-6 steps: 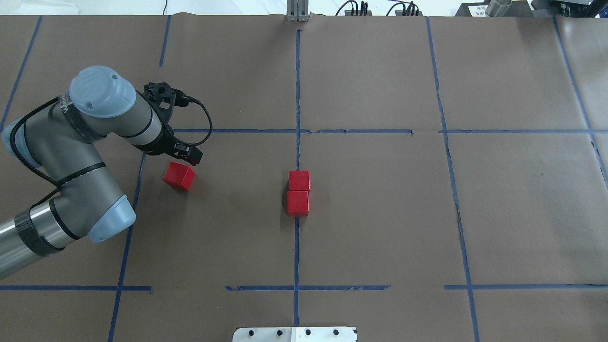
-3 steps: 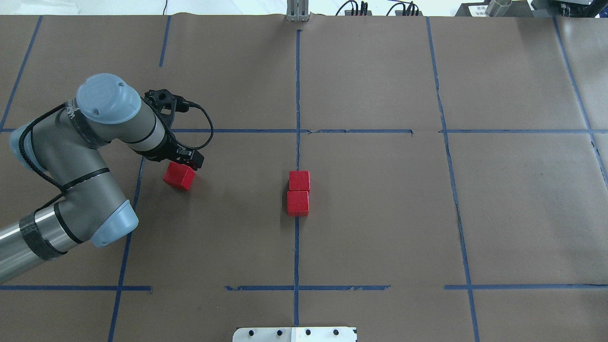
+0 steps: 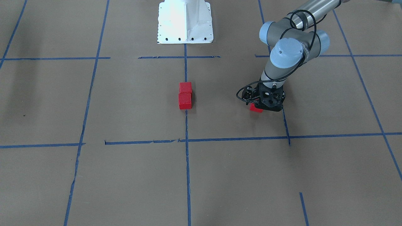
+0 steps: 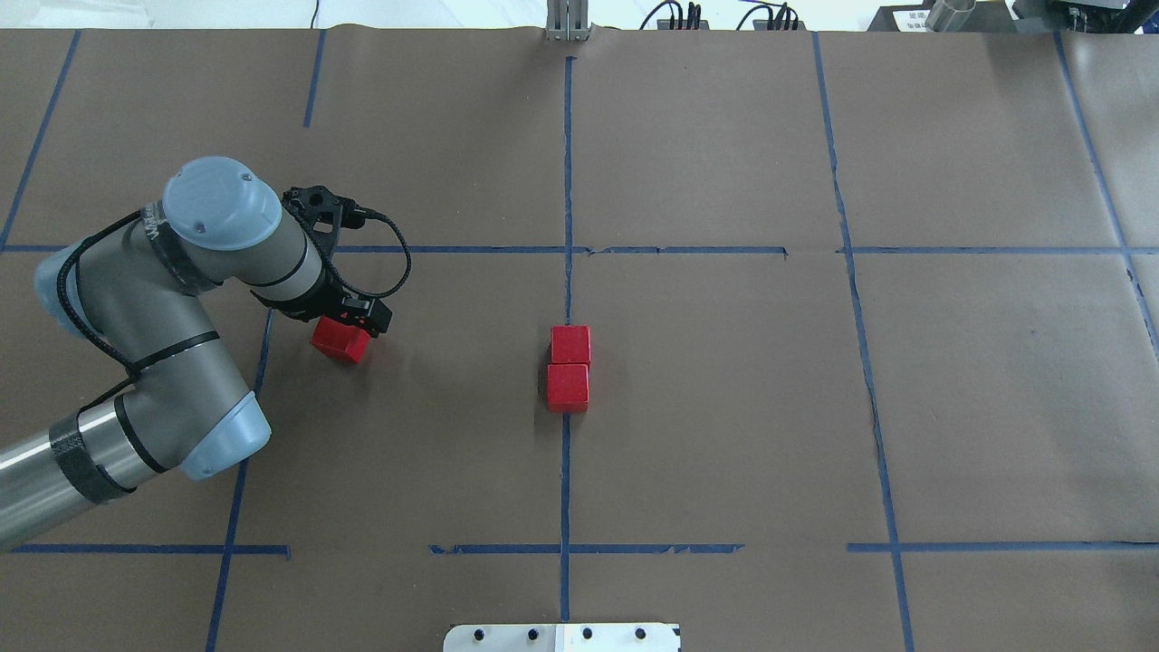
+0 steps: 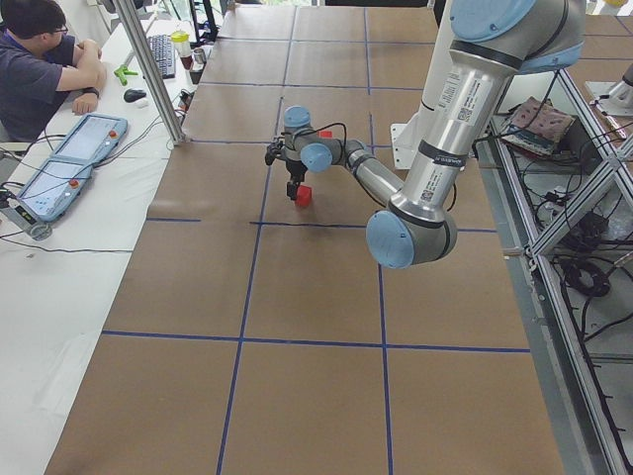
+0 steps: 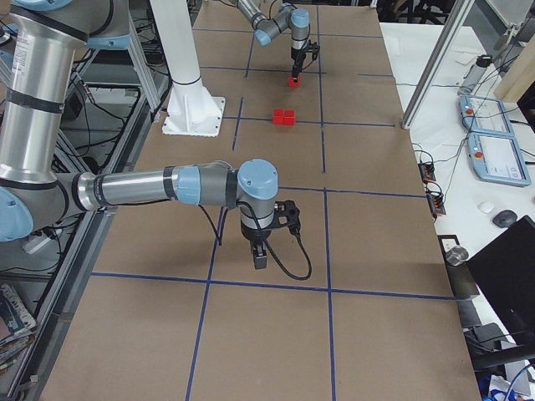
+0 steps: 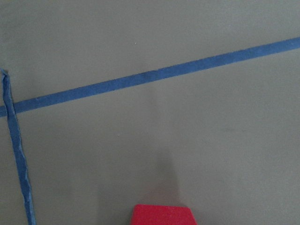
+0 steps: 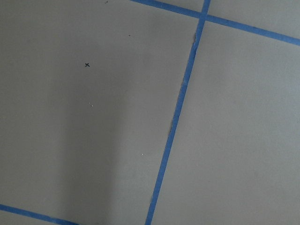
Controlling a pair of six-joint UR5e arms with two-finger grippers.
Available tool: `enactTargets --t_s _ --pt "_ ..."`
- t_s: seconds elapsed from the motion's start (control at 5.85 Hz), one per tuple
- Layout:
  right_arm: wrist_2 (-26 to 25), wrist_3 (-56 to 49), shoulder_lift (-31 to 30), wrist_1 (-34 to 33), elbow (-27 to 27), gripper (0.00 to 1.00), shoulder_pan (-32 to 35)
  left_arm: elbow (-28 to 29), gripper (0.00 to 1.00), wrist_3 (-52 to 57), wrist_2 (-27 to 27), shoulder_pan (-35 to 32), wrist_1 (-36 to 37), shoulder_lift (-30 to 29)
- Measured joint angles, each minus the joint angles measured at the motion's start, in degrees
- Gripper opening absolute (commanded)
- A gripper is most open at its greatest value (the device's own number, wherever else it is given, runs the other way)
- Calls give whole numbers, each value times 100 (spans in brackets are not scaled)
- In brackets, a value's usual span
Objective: Form red blocks into L shape at center
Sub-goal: 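Lower the left gripper and grasp the remaining red cube, then carry the held cube with the left gripper toward the two-cube column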
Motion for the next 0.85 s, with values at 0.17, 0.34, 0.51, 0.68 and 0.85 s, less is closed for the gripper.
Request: enactTargets --t_s 0.17,0.34,0.51,0.68,0.85 --pt "-1 0 0 0 0 100 0 24 60 -29 10 84 0 1" --pt "1 0 0 0 0 100 0 54 47 -22 11 122 5 -13" --pt "5 0 0 0 0 100 0 104 46 2 5 137 10 -46" --pt "6 0 0 0 0 100 0 146 46 -3 -3 131 47 -147" --pt "7 2 0 0 2 100 0 135 46 -113 -9 112 220 -361"
